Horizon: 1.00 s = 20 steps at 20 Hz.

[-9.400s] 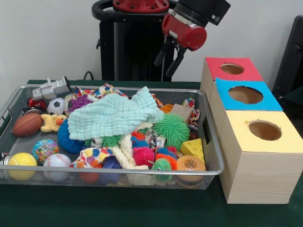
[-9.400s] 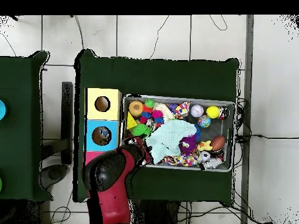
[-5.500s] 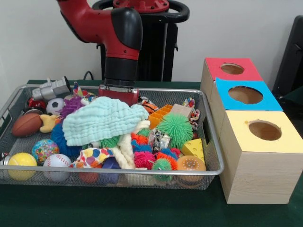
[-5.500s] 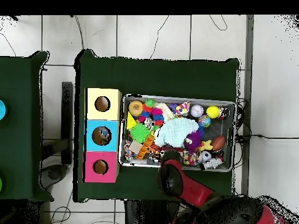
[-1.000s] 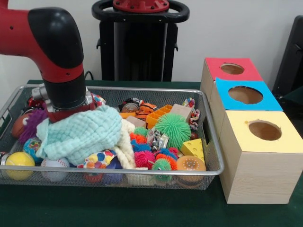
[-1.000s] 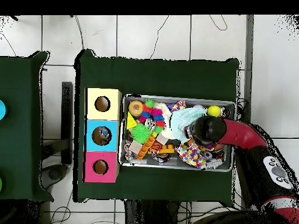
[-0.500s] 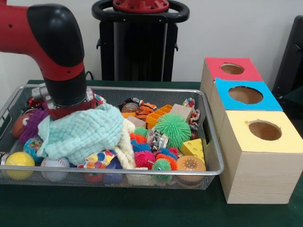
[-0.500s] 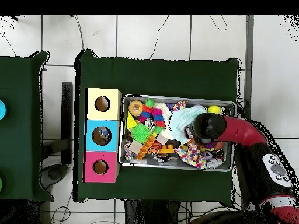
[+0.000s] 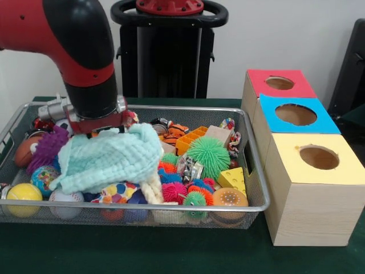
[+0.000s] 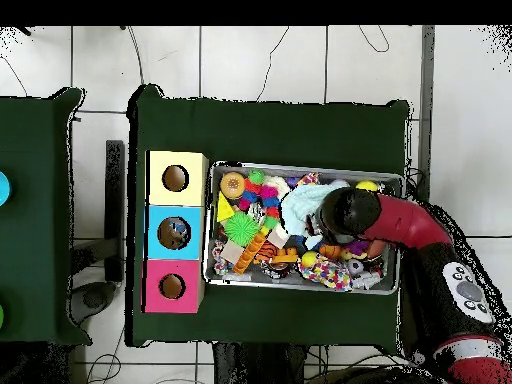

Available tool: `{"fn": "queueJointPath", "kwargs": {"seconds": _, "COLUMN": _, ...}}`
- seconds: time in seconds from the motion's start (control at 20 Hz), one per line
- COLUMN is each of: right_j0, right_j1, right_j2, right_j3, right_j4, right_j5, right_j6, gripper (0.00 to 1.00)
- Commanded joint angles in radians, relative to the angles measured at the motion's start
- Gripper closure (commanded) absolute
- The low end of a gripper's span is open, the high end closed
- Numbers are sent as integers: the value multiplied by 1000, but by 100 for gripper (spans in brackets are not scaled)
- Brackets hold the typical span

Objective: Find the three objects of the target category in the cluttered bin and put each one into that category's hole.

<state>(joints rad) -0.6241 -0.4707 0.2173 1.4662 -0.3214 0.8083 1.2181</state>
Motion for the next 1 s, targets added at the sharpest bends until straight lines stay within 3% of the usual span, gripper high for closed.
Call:
{"fn": "queueJointPath", "kwargs": {"seconds": 0.05, "right_j0": 110, "right_j1": -46, "right_j2": -40, "right_j3": 257, "right_j4": 95, "right_j5": -318, "right_j6": 488, "gripper": 0}}
{"fn": "queueJointPath", "kwargs": {"seconds": 0.25, "right_j0": 184, "right_j1": -36, "right_j2": -76, "right_j3": 348, "right_j4": 143, "right_j5": -485, "right_j6": 585, "gripper": 0}}
{"fn": "queueJointPath", "kwargs": {"seconds": 0.45, "right_j0": 264, "right_j1": -25, "right_j2": -129, "right_j3": 404, "right_j4": 193, "right_j5": -589, "right_j6": 655, "gripper": 0}}
{"fn": "queueJointPath", "kwargs": {"seconds": 0.75, "right_j0": 468, "right_j1": -22, "right_j2": -334, "right_j3": 399, "right_j4": 189, "right_j5": -578, "right_j6": 715, "gripper": 0}}
{"fn": "queueJointPath", "kwargs": {"seconds": 1.0, "right_j0": 494, "right_j1": -40, "right_j2": -361, "right_j3": 425, "right_j4": 201, "right_j5": -583, "right_j6": 734, "gripper": 0}}
